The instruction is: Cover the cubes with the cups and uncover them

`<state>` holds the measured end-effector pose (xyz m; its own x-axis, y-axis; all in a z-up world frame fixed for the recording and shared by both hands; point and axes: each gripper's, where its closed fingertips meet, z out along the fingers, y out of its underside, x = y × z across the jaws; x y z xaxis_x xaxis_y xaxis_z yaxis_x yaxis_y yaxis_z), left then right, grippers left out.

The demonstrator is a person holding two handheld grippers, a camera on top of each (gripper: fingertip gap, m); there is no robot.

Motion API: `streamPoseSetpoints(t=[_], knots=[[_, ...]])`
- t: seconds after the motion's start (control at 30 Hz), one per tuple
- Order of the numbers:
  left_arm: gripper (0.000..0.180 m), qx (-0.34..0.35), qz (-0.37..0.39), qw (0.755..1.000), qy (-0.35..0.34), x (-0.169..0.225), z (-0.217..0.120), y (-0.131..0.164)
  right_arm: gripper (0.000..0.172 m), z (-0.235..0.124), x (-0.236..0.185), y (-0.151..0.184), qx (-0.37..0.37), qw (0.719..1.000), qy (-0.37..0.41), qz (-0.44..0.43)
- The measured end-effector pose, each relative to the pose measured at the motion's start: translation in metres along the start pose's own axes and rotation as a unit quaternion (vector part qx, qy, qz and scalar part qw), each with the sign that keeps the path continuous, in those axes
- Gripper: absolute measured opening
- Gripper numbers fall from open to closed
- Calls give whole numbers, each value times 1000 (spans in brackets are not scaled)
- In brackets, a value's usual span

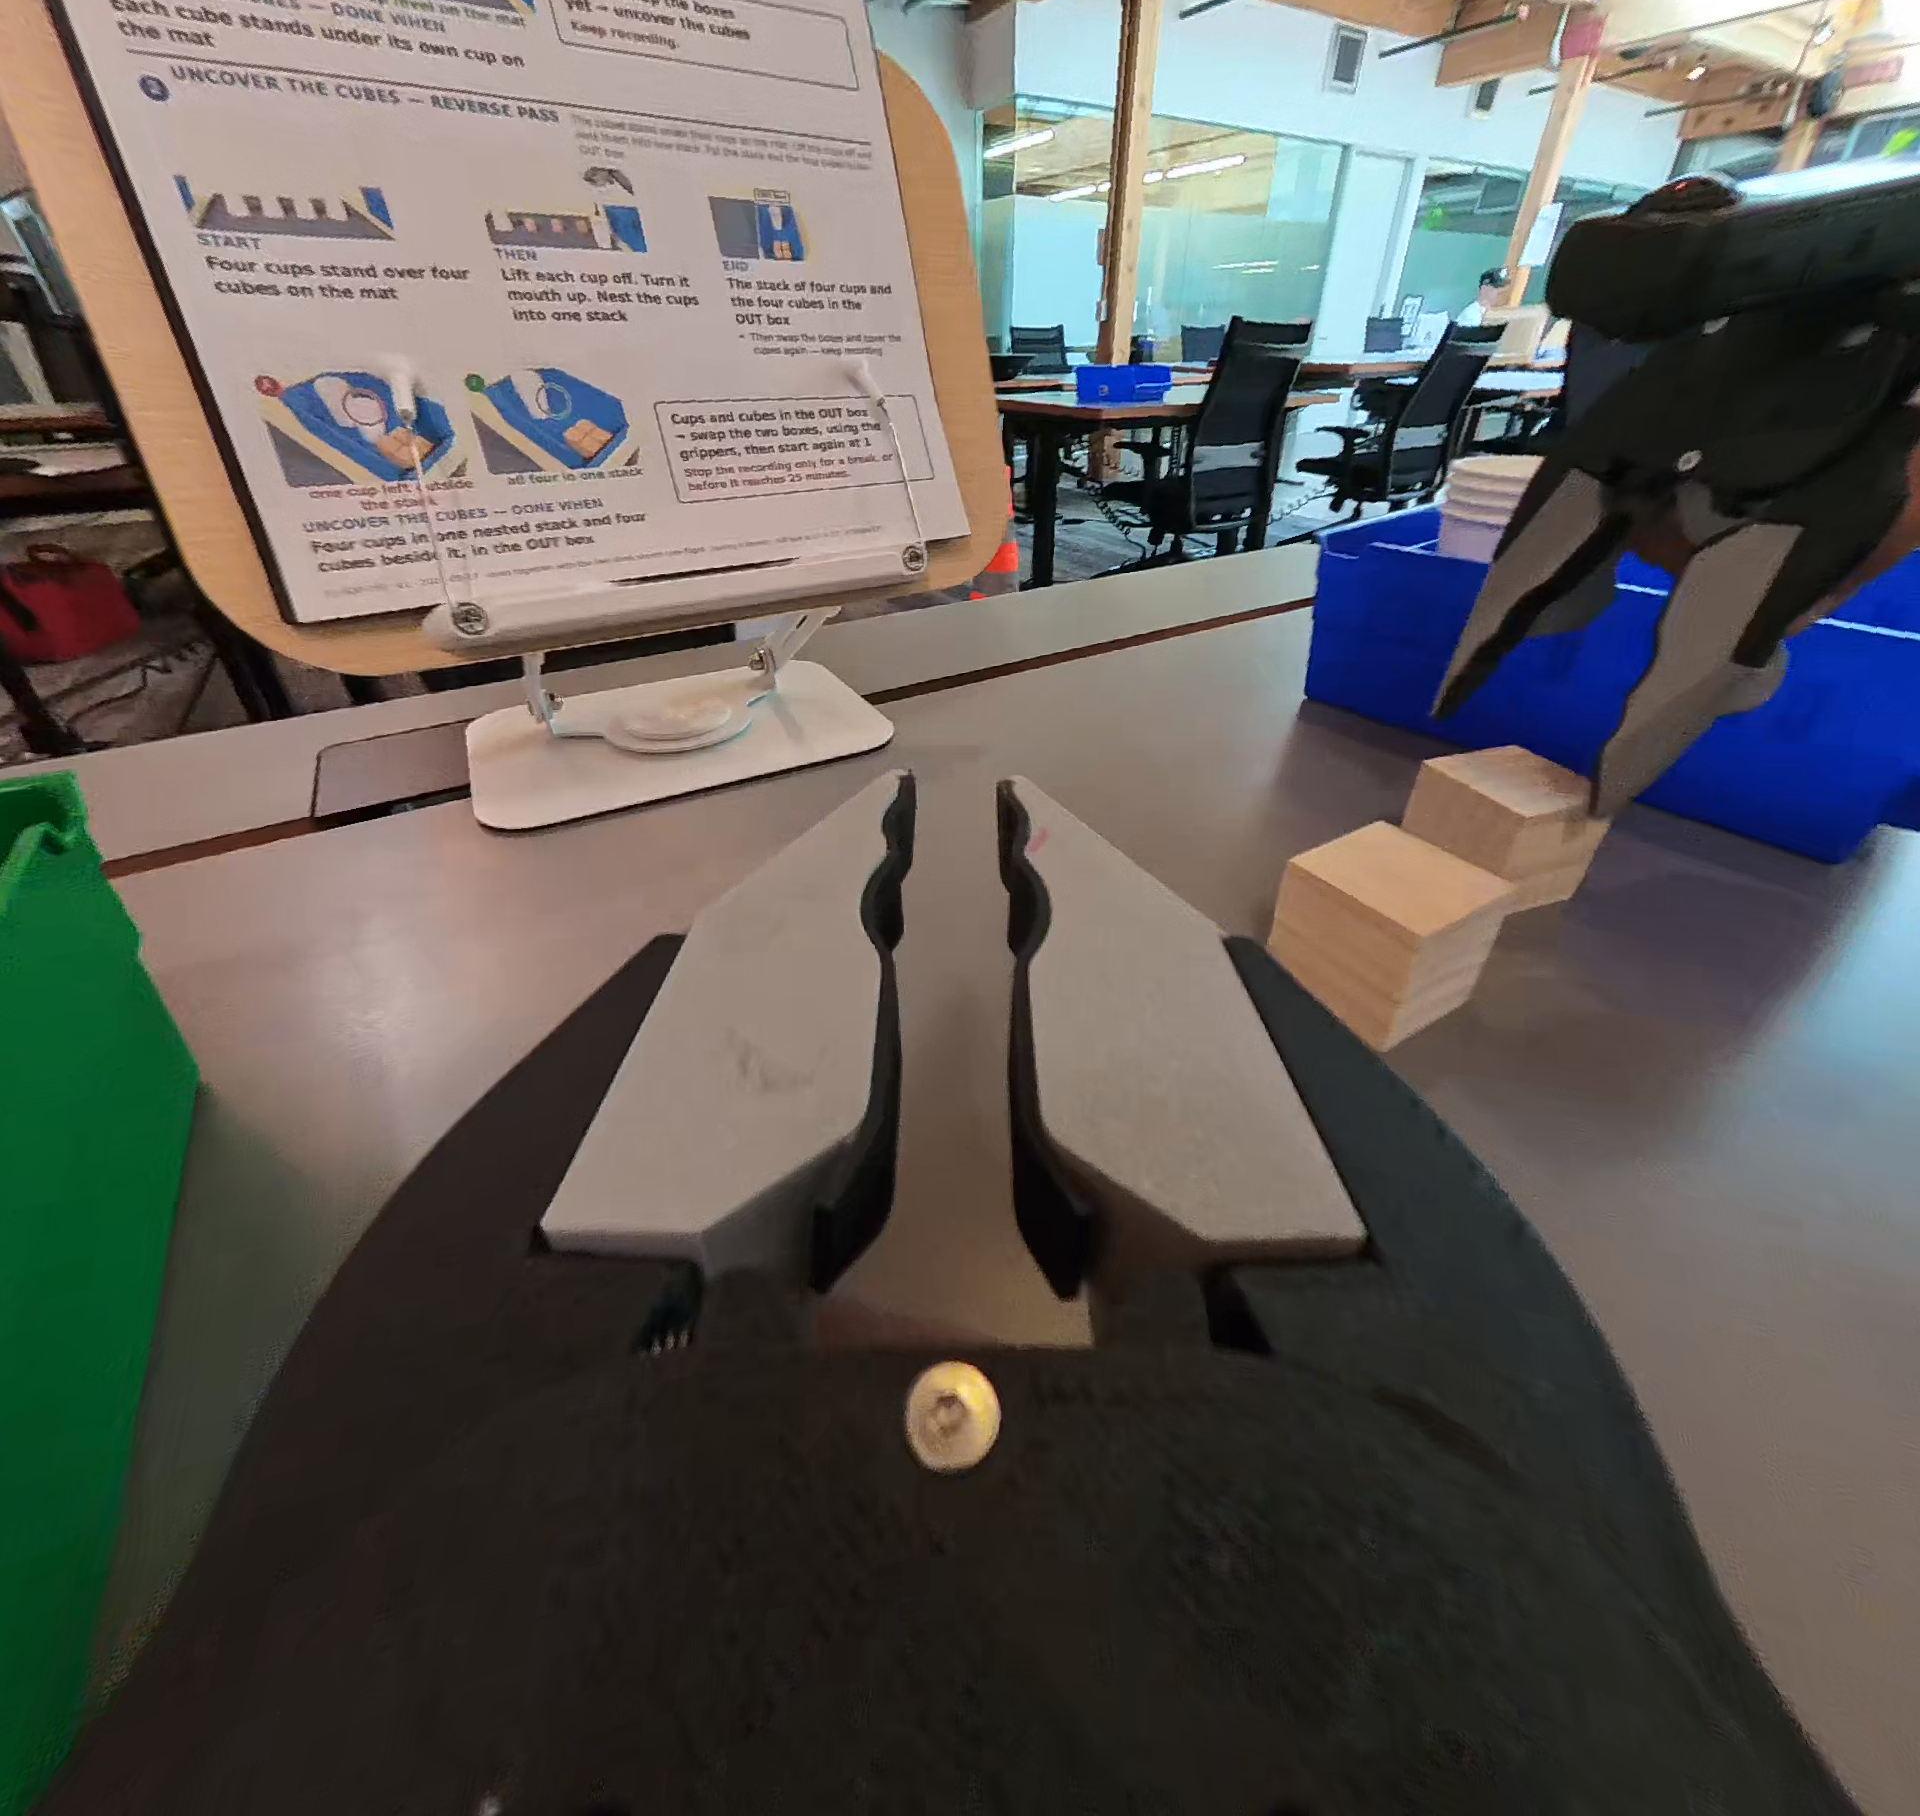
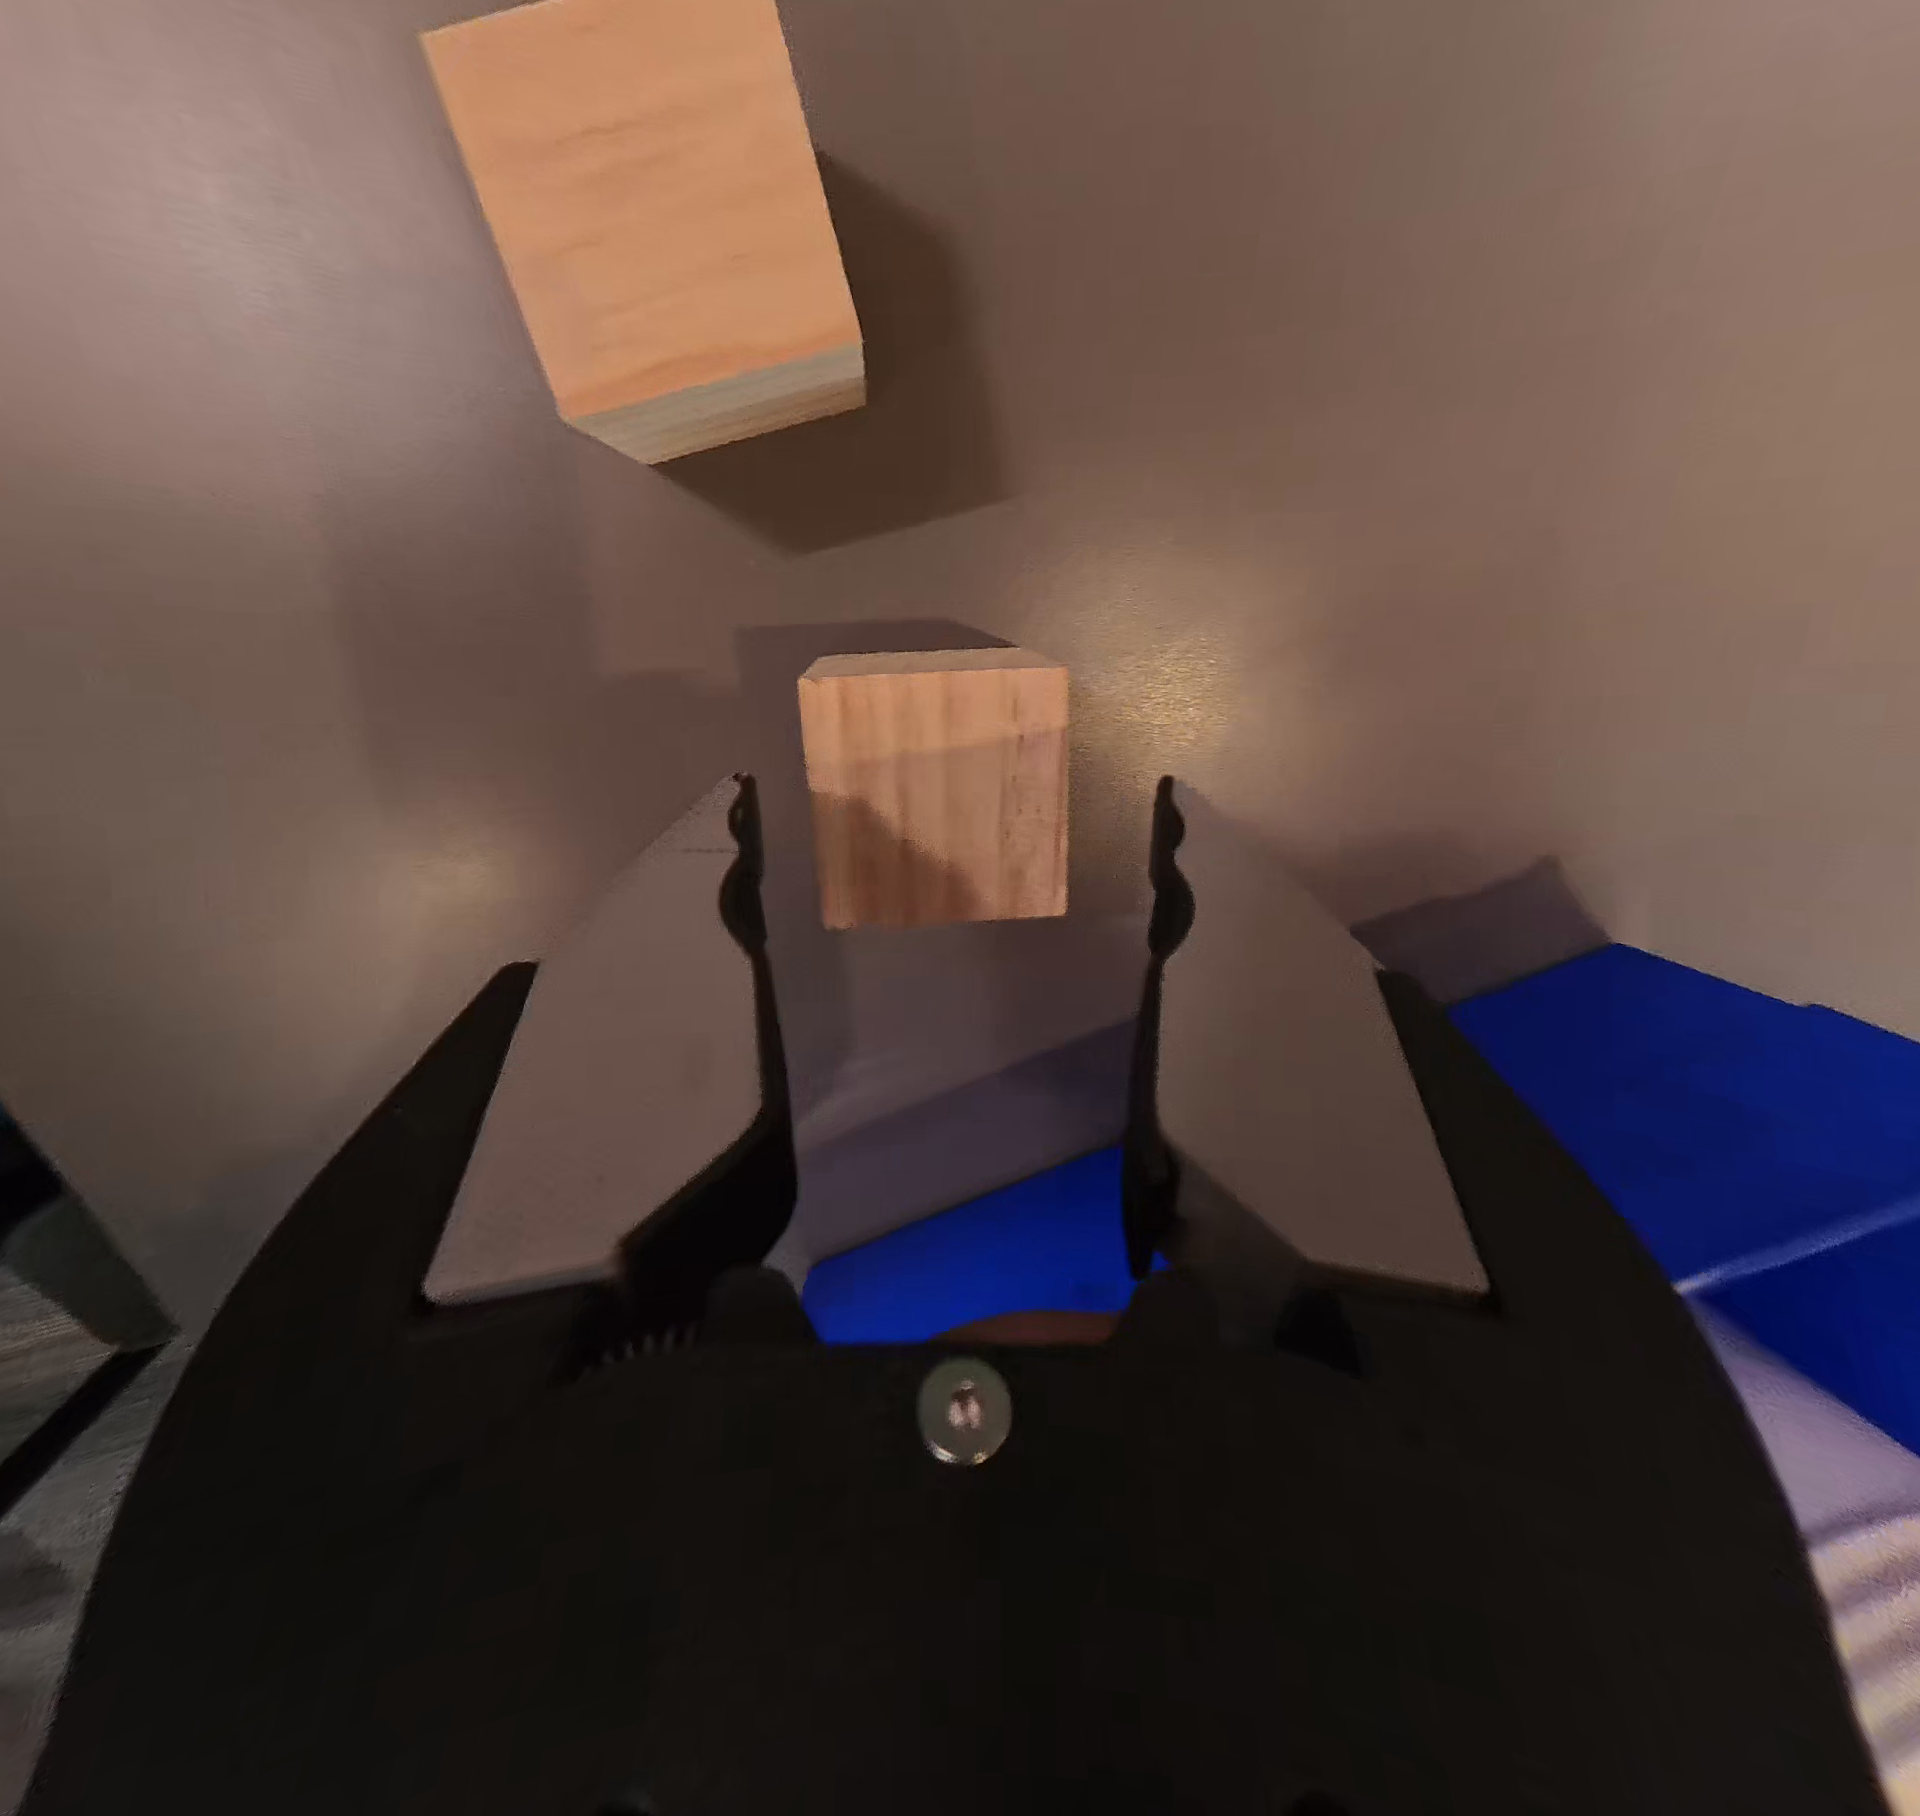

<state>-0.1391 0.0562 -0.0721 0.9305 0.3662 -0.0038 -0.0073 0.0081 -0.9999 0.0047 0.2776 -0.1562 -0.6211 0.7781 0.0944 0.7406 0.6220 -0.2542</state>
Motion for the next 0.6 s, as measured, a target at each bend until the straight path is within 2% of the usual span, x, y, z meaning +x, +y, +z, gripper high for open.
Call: streamPoseSetpoints(t=[0.07,0.13,0.23,0.33,0.4,0.5,0.6], knots=[[14,-5,1,1000,4,1,1,2,71,1,-5,0,1,1000,-20,9],[14,-19,29,999,-11,0,3,8,71,10,-1,5,-23,1000,-3,2],[12,-41,67,997,-16,5,8,18,56,26,2,15,-71,997,13,-6],[13,-66,88,994,-14,8,12,29,56,20,-8,6,-49,999,2,-10],[13,-78,90,993,-23,4,14,35,56,-1,-8,-5,-3,1000,14,-7],[12,-80,83,993,-32,-2,14,36,56,-56,10,-14,93,993,67,29],[11,-74,89,992,-40,-4,13,33,56,-115,45,9,154,973,144,98]])
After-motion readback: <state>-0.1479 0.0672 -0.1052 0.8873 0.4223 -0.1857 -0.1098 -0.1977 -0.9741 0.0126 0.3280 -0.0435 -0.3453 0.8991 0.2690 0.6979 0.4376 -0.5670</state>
